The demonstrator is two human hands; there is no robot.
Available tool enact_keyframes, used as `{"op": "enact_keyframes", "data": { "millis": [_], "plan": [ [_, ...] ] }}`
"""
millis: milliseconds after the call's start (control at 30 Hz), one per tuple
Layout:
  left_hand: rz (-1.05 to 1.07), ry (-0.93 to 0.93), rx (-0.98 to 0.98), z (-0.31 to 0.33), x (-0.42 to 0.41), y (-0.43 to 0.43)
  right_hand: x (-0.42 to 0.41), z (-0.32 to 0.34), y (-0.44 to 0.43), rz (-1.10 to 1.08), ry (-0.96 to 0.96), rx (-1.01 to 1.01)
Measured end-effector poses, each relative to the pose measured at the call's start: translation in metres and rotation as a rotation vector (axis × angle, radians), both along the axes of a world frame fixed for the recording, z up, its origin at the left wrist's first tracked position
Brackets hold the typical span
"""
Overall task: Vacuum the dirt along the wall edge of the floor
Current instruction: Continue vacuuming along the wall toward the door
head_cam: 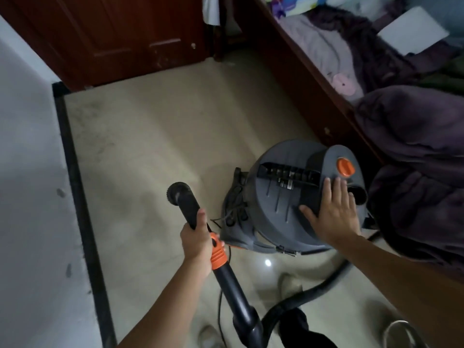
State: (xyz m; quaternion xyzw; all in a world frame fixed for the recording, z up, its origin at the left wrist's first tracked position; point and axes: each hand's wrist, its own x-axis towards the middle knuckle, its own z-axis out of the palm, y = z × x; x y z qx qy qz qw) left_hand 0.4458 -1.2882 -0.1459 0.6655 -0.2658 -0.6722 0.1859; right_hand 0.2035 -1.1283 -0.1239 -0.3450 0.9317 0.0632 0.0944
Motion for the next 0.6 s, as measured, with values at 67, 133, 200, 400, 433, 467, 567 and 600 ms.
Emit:
{"op": "enact_keyframes", "data": {
  "millis": [67,133,200,400,433,467,567,600],
  "plan": [
    [-0.015,-0.018,0.001,-0.003,-0.013,-0.009,-0.001,-0.009,-0.009,0.021,0.04,-0.032],
    [-0.037,-0.064,-0.011,-0.006,-0.028,-0.019,-0.007,-0.011,-0.015,0.042,0.047,-0.021],
    [-0.066,-0.118,-0.04,-0.008,-0.047,-0.03,-0.017,-0.012,-0.025,0.071,0.038,-0.038],
    [-0.008,-0.196,-0.033,-0.005,-0.088,-0.056,-0.05,-0.014,-0.096,0.164,-0.038,-0.044],
    [0.022,-0.198,-0.008,-0.003,-0.092,-0.059,-0.056,-0.014,-0.111,0.182,-0.053,-0.039],
    [0.053,-0.199,0.014,-0.001,-0.095,-0.062,-0.062,-0.014,-0.127,0.199,-0.067,-0.042],
    [0.119,-0.205,0.037,0.003,-0.099,-0.073,-0.08,-0.015,-0.172,0.251,-0.075,-0.068],
    [0.128,-0.207,0.04,0.003,-0.099,-0.078,-0.086,-0.015,-0.187,0.268,-0.068,-0.067]
  ]
}}
